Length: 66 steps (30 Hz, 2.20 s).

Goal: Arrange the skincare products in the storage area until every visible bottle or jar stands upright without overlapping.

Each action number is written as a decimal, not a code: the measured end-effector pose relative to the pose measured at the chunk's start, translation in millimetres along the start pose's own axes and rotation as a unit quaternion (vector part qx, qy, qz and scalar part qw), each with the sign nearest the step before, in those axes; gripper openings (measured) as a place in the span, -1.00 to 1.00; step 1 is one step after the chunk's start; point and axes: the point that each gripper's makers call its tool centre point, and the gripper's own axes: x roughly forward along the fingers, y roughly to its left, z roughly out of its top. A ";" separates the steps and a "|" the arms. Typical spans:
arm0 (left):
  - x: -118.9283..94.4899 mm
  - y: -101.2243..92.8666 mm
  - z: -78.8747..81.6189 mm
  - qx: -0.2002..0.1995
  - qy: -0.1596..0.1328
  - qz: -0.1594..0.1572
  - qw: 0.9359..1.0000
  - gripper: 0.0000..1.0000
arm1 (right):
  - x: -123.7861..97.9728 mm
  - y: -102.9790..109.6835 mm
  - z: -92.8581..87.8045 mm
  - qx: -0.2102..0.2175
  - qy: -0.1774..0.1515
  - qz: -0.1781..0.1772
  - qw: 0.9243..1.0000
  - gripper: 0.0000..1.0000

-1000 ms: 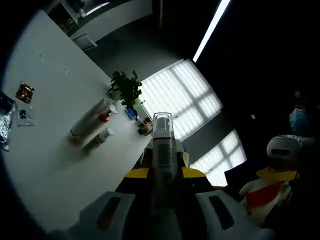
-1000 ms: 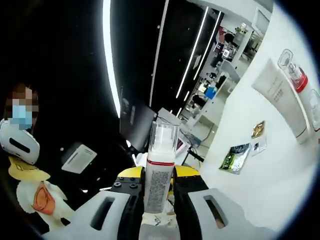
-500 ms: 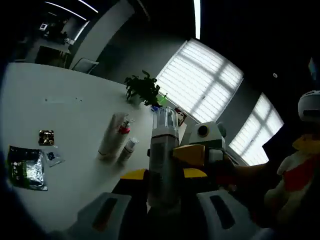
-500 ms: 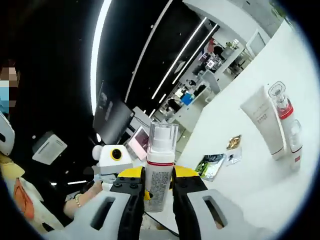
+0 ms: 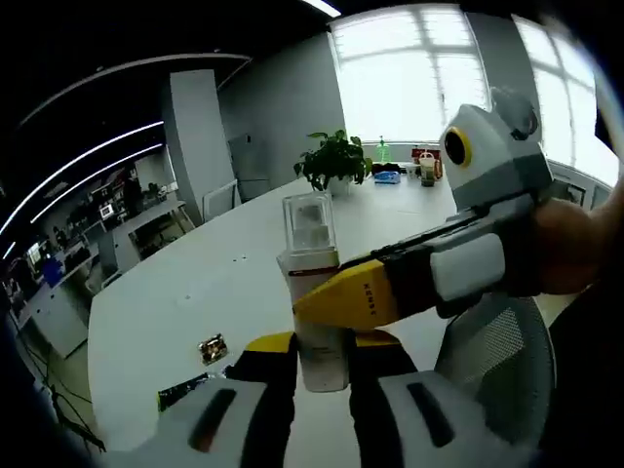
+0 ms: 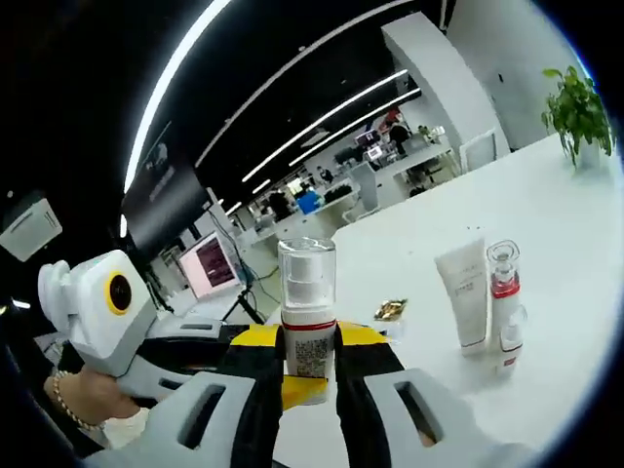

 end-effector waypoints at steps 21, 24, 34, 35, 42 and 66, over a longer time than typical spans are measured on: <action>-70.4 -47.5 26.1 -0.179 -0.066 -0.379 0.906 -0.62 | -56.8 80.1 20.7 -0.042 0.041 0.371 0.927 -0.58; -75.7 -55.4 27.3 -0.171 -0.071 -0.403 0.896 -0.63 | -60.5 91.2 19.5 -0.055 0.040 0.387 0.920 -0.56; -55.5 -36.5 27.1 -0.164 -0.088 -0.346 0.919 -0.58 | -46.3 80.6 23.3 -0.129 0.024 0.283 0.950 -0.62; -49.8 -32.1 27.8 -0.175 -0.087 -0.329 0.924 -0.56 | -43.0 77.3 24.3 -0.143 0.021 0.263 0.954 -0.62; -28.6 -18.4 29.8 -0.116 -0.081 -0.231 0.963 -0.55 | -22.1 54.3 33.5 -0.165 0.001 0.123 0.979 -0.62; -18.2 -21.5 35.2 -0.077 -0.082 -0.138 0.984 -0.60 | -21.6 41.5 36.6 -0.170 -0.002 0.138 0.976 -0.56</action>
